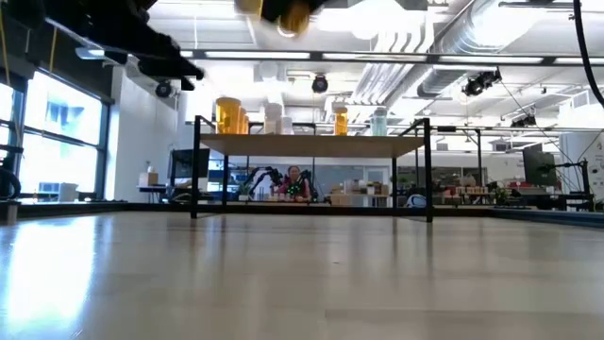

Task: Pick and place medicine bottles onto shelf by color
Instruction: Put the small orange pill bottle on the shelf aligned with the other small orange pill bottle

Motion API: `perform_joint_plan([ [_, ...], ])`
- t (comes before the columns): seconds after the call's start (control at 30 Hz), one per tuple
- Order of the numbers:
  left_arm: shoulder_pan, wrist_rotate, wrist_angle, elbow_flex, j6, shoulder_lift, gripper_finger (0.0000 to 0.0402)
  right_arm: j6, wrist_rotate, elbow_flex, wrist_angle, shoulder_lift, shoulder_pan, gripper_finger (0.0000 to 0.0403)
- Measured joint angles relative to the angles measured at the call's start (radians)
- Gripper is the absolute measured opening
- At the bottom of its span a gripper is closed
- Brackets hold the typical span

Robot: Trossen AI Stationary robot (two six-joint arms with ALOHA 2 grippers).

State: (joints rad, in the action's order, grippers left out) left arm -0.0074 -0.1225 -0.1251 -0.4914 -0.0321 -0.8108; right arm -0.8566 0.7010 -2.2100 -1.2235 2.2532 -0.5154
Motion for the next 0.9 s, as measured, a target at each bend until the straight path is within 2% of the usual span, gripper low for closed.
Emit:
perform_joint_plan([
  [0.17, 0.000, 0.097, 0.380, 0.136, -0.033, -0.001, 0.0315, 0.055, 0.184, -0.145, -0.150, -0.002, -0.026, 0.0082],
  [0.3, 0.000, 0.119, 0.625, 0.226, -0.013, -0.001, 0.0315, 0.075, 0.265, -0.107, -0.158, -0.043, -0.028, 0.0083],
  [0.43, 0.000, 0.120, 0.733, 0.269, 0.040, -0.001, 0.0315, 0.086, 0.316, -0.093, -0.148, -0.057, -0.017, 0.0083],
  [0.63, -0.017, 0.119, 0.781, 0.285, 0.026, -0.034, 0.0315, 0.228, 0.221, -0.094, -0.045, -0.056, 0.022, 0.0083],
  [0.9, -0.089, 0.120, 0.963, 0.285, -0.071, -0.155, 0.0315, 0.526, -0.076, -0.094, 0.200, -0.058, 0.100, 0.0083],
])
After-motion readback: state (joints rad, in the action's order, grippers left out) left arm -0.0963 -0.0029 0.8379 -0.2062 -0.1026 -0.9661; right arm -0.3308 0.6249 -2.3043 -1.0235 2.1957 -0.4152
